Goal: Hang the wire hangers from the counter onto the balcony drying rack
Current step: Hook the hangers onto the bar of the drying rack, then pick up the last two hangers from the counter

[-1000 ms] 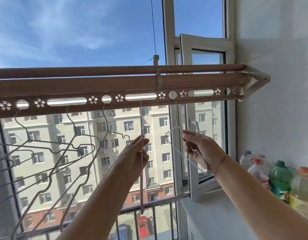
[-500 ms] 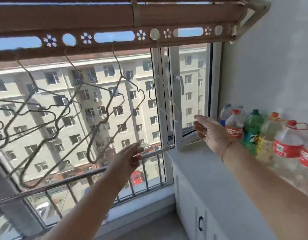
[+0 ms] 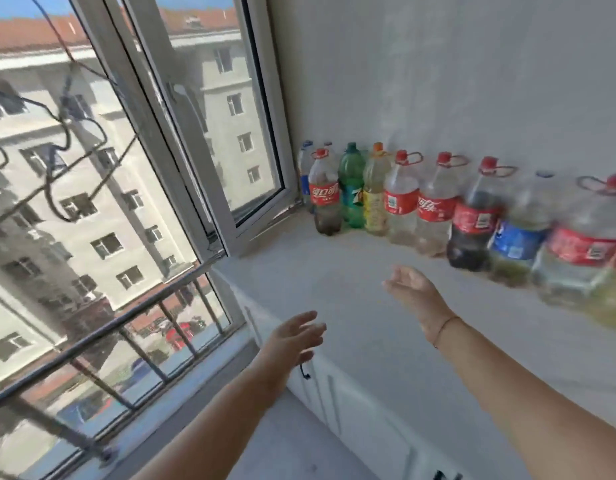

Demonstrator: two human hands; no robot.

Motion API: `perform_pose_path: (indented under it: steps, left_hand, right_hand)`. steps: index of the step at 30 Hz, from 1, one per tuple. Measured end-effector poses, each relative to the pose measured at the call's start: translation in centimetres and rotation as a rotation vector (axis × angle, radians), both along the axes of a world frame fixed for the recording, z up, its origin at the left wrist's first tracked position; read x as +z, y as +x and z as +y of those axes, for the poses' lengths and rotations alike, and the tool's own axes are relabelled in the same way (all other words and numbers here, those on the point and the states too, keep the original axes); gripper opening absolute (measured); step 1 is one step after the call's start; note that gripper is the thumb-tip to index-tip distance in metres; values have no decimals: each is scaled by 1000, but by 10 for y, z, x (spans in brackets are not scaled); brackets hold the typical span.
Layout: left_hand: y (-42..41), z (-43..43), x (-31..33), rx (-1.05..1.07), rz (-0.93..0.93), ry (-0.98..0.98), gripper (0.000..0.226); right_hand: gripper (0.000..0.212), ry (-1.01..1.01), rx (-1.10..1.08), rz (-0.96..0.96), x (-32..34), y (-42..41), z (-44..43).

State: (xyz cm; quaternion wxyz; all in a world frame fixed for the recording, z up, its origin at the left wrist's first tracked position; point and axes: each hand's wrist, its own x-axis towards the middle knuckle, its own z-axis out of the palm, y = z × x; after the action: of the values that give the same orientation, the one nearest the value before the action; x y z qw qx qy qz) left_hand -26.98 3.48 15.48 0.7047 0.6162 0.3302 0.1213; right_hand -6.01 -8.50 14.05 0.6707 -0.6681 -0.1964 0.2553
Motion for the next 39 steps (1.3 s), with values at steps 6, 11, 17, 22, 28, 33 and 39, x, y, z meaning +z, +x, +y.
perform_pose_path:
  steps: [6,11,17,22,28,33,39]
  left_hand:
    - [65,-53,-35,-236,72,-39,34]
    - [114,-115,-61,-412,124,-67,29]
    - [169,-197,-95,-569,206,-102,39]
    - [202,-260,-125,-670,261,-146,43]
    - [223,-314,-157,-789,334,-248,45]
    - [227,-347,-166,-904,416,-305,40]
    - [233,-354,-172,-894,493,-330,42]
  right_hand:
    - [51,-114,-258,16,-35,45,-110]
    - [48,-163,-443,95,-62,67,-205]
    - [43,-219,-677,191,-102,79,-326]
    - [35,-310,-798,273,-136,68,-403]
    - [21,-330,-915,446,-159,39,-422]
    - [12,-164,-935,602,-168,29,-421]
    - [26,17,-1053,762,-170,36,-426]
